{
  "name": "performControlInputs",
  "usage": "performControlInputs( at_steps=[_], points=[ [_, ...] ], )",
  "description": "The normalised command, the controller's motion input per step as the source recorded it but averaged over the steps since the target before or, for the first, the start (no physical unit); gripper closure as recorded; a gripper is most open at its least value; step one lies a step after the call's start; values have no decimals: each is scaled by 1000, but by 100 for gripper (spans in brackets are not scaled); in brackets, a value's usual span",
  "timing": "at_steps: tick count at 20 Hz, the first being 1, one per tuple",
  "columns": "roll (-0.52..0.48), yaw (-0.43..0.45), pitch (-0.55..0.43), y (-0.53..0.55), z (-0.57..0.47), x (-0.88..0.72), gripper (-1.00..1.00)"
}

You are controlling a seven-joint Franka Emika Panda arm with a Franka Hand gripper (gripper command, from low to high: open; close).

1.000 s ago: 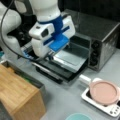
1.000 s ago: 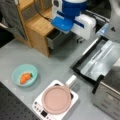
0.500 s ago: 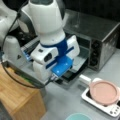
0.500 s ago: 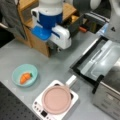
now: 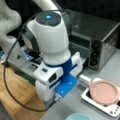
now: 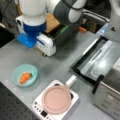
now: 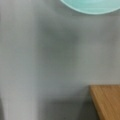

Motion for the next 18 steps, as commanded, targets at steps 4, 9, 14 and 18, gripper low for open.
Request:
performControlInputs(
  at_steps=[4,9,14,18],
  points=[
    [144,52,147,-297,-90,590,-100],
    [208,32,148,-259,-72,556,-100],
    [194,-2,166,-204,54,429,-100],
    [210,-4,161,-151,147,301,-100]
  ],
)
